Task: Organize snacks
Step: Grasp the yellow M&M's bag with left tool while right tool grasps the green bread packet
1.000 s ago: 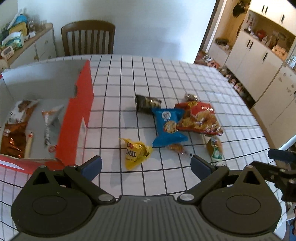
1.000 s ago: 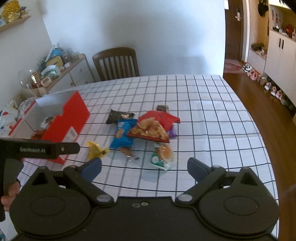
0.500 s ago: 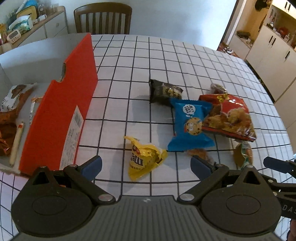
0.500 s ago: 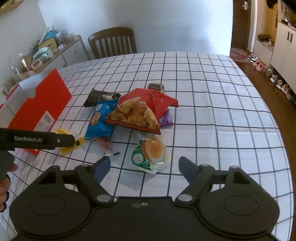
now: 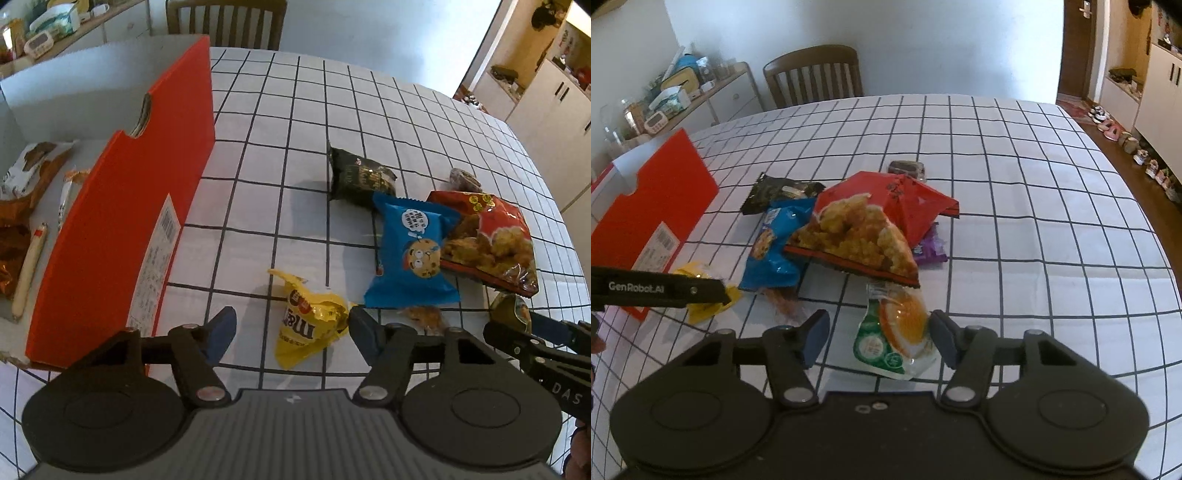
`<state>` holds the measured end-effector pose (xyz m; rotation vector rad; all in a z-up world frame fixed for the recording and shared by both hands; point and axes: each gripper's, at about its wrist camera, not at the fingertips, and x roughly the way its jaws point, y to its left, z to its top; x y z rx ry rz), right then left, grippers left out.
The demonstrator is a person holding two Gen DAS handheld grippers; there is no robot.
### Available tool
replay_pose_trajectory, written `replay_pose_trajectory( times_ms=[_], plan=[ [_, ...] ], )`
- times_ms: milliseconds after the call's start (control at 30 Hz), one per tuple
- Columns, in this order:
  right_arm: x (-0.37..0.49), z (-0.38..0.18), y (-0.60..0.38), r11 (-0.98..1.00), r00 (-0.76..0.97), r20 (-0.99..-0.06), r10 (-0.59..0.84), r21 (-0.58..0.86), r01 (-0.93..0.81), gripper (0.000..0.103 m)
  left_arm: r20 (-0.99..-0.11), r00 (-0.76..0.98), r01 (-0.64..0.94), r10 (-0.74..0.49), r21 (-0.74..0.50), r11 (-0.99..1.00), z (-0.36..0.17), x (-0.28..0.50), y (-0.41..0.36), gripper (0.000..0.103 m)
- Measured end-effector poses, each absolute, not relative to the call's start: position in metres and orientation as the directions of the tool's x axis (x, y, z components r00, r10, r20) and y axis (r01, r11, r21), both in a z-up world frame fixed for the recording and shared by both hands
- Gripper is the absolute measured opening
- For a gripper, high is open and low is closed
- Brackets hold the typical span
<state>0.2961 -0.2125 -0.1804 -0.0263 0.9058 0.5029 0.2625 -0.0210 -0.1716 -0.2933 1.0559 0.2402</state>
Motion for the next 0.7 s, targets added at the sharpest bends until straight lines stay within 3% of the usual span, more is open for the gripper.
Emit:
replay_pose_trajectory(
  times_ms=[33, 100, 167, 267, 700],
  plan=[
    [0.297, -0.181, -0.212, 0.886, 0.51, -0.76, 0.403, 0.184, -0.426, 0.054, -0.878, 0.476, -0.33, 0.051, -0.125, 0.936, -0.172, 0.262, -0.021, 0.062],
    [0.299, -0.184, -0.21, 0.893, 0.51, -0.772, 0.379, 0.16, -0.421, 0.051, -0.875, 0.481, -0.322, 0.042, -0.132, 0.938, -0.17, 0.262, -0.022, 0.046],
    [0.298, -0.184, -0.209, 0.894, 0.517, -0.773, 0.369, 0.143, -0.425, 0.047, -0.877, 0.479, -0.316, 0.035, -0.135, 0.939, -0.17, 0.263, -0.023, 0.04],
    [0.298, -0.182, -0.208, 0.897, 0.52, -0.774, 0.362, 0.136, -0.421, 0.035, -0.877, 0.479, -0.314, 0.034, -0.135, 0.94, -0.169, 0.26, -0.023, 0.038],
    [0.265, -0.166, -0.213, 0.889, 0.511, -0.767, 0.389, 0.168, -0.425, 0.034, -0.88, 0.474, -0.297, -0.007, -0.168, 0.94, -0.157, 0.233, -0.026, 0.034]
  ],
)
